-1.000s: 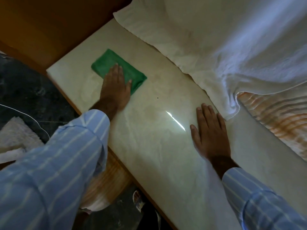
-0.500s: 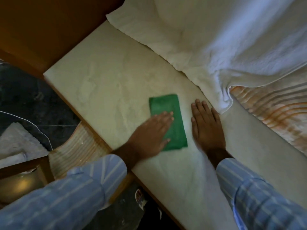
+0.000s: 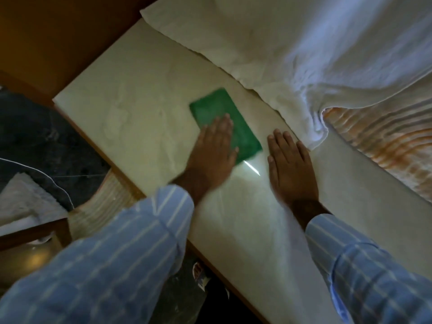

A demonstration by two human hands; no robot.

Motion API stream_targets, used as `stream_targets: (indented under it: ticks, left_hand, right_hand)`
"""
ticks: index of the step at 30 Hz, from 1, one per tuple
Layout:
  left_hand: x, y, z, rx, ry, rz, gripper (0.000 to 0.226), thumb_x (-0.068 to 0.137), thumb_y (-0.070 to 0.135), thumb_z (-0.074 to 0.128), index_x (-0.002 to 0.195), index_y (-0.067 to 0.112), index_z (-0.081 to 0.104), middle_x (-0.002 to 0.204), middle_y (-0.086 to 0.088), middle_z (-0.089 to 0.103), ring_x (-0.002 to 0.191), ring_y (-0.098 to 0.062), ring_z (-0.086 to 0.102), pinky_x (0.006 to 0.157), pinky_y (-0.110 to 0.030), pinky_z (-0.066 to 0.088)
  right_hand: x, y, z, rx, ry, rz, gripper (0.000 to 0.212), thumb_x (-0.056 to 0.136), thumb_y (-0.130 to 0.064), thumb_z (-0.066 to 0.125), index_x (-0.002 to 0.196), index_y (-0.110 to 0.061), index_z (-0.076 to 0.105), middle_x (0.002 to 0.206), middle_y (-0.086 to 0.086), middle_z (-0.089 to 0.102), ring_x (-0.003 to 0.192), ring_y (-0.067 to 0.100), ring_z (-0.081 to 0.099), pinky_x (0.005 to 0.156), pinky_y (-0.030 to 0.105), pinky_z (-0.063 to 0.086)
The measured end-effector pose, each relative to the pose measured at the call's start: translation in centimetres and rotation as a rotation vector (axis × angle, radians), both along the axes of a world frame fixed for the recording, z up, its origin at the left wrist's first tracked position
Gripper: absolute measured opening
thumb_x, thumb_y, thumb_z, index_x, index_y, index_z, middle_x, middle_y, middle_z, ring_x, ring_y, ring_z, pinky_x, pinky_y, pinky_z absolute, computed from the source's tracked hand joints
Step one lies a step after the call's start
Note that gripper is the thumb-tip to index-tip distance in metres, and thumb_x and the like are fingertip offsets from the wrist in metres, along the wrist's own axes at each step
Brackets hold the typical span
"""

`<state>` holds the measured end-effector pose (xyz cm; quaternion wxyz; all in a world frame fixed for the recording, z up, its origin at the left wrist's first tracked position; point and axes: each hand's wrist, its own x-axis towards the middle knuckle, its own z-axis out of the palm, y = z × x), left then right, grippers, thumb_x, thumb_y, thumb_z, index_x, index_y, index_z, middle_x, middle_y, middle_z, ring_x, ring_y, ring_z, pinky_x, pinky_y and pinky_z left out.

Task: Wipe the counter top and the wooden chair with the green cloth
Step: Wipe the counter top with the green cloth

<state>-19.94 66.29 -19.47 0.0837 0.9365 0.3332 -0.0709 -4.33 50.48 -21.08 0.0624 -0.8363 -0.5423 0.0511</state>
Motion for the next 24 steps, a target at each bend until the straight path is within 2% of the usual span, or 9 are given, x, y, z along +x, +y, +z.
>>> stream_targets:
  ticks: [4, 7, 10, 13, 16, 20, 24]
  left_hand:
    - [-4.6, -5.3, 0.0, -0.049, -0.003, -0.208, 0.071, 0.101, 0.046, 0.029, 0.158, 0.004, 0.019, 0.168, -0.013, 0.013, 0.154, -0.029, 0.012, 0.122, -0.048, 0.017]
    - [-7.4, -3.2, 0.1, -0.055, -0.009, -0.261, 0.071, 0.101, 0.047, 0.034, 0.157, 0.004, 0.024, 0.166, -0.012, 0.02, 0.153, -0.027, 0.019, 0.122, -0.045, 0.019]
    - [-8.9, 2.5, 0.0, -0.031, -0.015, -0.073, 0.07, 0.1, 0.043, 0.039, 0.155, 0.002, 0.027, 0.164, -0.017, 0.025, 0.151, -0.031, 0.024, 0.123, -0.044, 0.019]
    - [-9.7, 8.8, 0.0, -0.004, 0.009, 0.156, 0.069, 0.103, 0.04, 0.039, 0.156, 0.0, 0.021, 0.165, -0.019, 0.02, 0.151, -0.034, 0.02, 0.124, -0.045, 0.017]
    - [-8.9, 11.8, 0.0, -0.008, 0.027, 0.284, 0.069, 0.104, 0.042, 0.033, 0.157, 0.0, 0.017, 0.166, -0.019, 0.014, 0.152, -0.036, 0.016, 0.123, -0.048, 0.016]
    - [-6.1, 8.9, -0.3, 0.005, -0.011, 0.436, 0.07, 0.103, 0.04, 0.032, 0.157, 0.0, 0.015, 0.167, -0.017, 0.012, 0.152, -0.034, 0.015, 0.123, -0.048, 0.015]
    - [-6.2, 2.4, -0.3, 0.004, -0.017, 0.326, 0.071, 0.101, 0.044, 0.029, 0.158, 0.003, 0.015, 0.168, -0.014, 0.01, 0.154, -0.03, 0.012, 0.123, -0.048, 0.014]
  right_hand:
    - [0.0, 0.0, 0.1, 0.001, -0.009, -0.001, 0.055, 0.11, -0.026, 0.034, 0.164, -0.014, 0.032, 0.173, 0.007, 0.029, 0.161, 0.025, 0.027, 0.13, 0.048, 0.023]
    - [-0.1, 0.2, 0.2, 0.01, -0.017, -0.003, 0.056, 0.109, -0.027, 0.032, 0.163, -0.013, 0.034, 0.172, 0.008, 0.031, 0.16, 0.026, 0.029, 0.129, 0.048, 0.025]
    - [-0.2, 0.1, 0.1, 0.006, -0.025, -0.009, 0.056, 0.109, -0.028, 0.031, 0.163, -0.014, 0.033, 0.173, 0.007, 0.03, 0.161, 0.025, 0.027, 0.129, 0.049, 0.025]
    - [-0.2, 0.1, -0.1, 0.008, -0.039, -0.003, 0.055, 0.11, -0.028, 0.031, 0.163, -0.014, 0.033, 0.172, 0.007, 0.03, 0.161, 0.025, 0.027, 0.129, 0.049, 0.025]
    - [-0.2, 0.1, -0.1, 0.011, -0.045, -0.003, 0.055, 0.109, -0.028, 0.031, 0.162, -0.013, 0.035, 0.172, 0.008, 0.032, 0.16, 0.026, 0.028, 0.129, 0.05, 0.026]
    - [-0.3, 0.1, 0.0, 0.009, -0.046, -0.008, 0.055, 0.109, -0.027, 0.032, 0.162, -0.014, 0.035, 0.172, 0.008, 0.031, 0.161, 0.026, 0.028, 0.129, 0.049, 0.026]
    - [-0.5, 0.2, 0.1, 0.035, -0.038, -0.002, 0.054, 0.109, -0.026, 0.035, 0.16, -0.012, 0.039, 0.17, 0.009, 0.034, 0.16, 0.027, 0.03, 0.128, 0.049, 0.026]
